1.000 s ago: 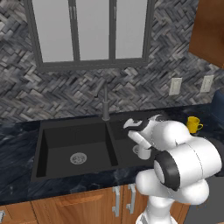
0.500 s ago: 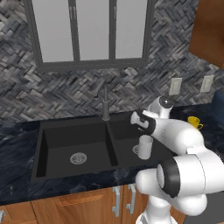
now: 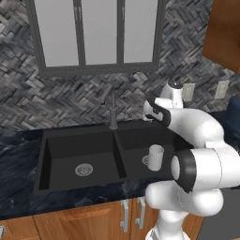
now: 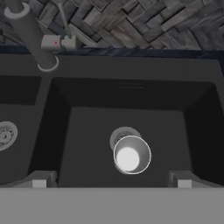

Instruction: Place the mug in the left basin and the glass cup in the right basin of the sink.

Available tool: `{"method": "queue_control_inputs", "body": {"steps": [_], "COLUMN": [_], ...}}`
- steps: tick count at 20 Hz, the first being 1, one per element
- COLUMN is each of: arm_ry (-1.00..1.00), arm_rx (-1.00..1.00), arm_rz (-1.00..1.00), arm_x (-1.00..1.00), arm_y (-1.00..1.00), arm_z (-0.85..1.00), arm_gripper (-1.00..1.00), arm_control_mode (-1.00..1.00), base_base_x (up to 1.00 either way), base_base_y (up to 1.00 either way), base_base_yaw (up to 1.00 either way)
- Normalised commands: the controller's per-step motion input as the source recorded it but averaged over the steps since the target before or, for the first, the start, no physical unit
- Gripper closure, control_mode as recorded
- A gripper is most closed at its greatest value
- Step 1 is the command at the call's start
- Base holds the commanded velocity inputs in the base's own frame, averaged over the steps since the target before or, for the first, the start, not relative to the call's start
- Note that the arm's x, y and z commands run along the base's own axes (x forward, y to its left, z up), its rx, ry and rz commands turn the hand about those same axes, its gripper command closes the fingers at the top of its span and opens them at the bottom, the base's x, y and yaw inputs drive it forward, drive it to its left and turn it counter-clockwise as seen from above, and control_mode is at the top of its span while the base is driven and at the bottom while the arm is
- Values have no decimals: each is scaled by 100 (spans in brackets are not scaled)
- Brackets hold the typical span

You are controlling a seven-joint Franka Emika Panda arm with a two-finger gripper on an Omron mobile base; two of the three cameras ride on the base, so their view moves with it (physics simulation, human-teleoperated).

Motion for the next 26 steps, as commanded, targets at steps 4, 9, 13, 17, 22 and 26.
{"method": "queue_control_inputs", "body": {"steps": [4,9,13,17,22,26], "arm_ry": [12,6,7,5,2,0], "arm_rx": [0,0,0,0,-3,-9], "arm_rz": [14,14,16,13,3,0], "arm_x": [0,0,0,0,0,0], "arm_y": [-17,-27,-10,-4,-6,-17], "arm_z": [-9,-20,-43,-43,-19,0], "arm_gripper": [-100,-100,-100,-100,-100,-100], "arm_control_mode": [-100,-100,-100,-100,-100,-100], "base_base_x": [0,0,0,0,0,0], "base_base_y": [0,0,0,0,0,0], "base_base_yaw": [0,0,0,0,0,0]}}
